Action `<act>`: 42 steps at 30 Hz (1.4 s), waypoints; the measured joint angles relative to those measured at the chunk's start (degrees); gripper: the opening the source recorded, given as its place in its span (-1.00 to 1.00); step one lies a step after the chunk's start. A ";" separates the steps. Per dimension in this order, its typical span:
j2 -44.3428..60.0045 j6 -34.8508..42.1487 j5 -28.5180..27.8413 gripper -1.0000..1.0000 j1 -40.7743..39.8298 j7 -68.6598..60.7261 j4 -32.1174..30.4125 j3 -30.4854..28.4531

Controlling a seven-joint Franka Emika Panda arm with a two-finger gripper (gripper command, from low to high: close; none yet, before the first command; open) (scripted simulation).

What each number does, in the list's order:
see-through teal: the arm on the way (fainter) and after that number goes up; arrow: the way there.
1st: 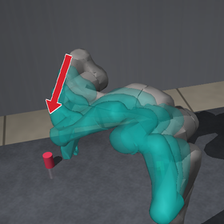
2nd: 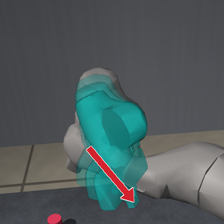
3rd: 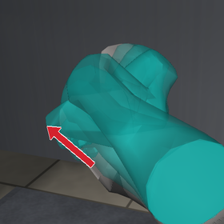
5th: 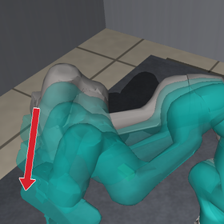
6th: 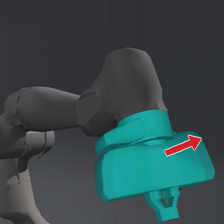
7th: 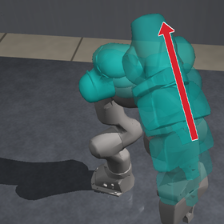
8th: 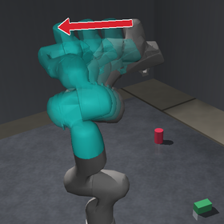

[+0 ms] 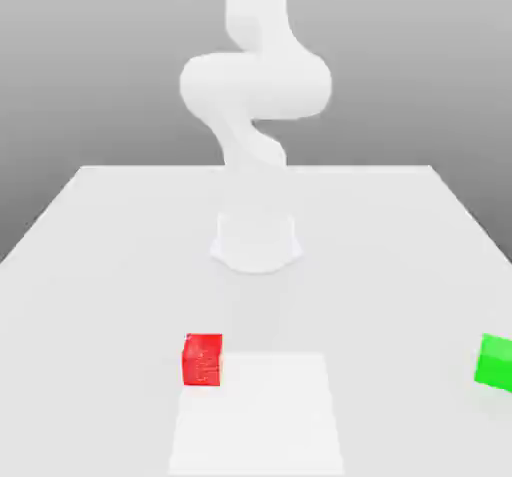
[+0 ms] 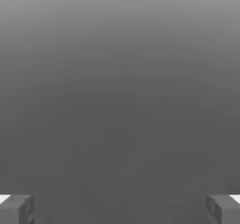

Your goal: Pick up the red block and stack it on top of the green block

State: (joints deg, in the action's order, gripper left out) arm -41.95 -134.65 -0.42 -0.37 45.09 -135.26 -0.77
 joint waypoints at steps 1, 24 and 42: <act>1.92 -1.40 -0.19 0.00 -0.19 -0.37 -1.66 -0.38; 51.56 -38.36 5.05 0.00 -6.80 -13.23 -28.16 -2.89; 39.49 -25.13 -0.96 -1.00 -1.63 -8.52 -27.05 0.09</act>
State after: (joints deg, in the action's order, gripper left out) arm -2.46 -159.78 -1.39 -1.99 36.58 -162.31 -0.68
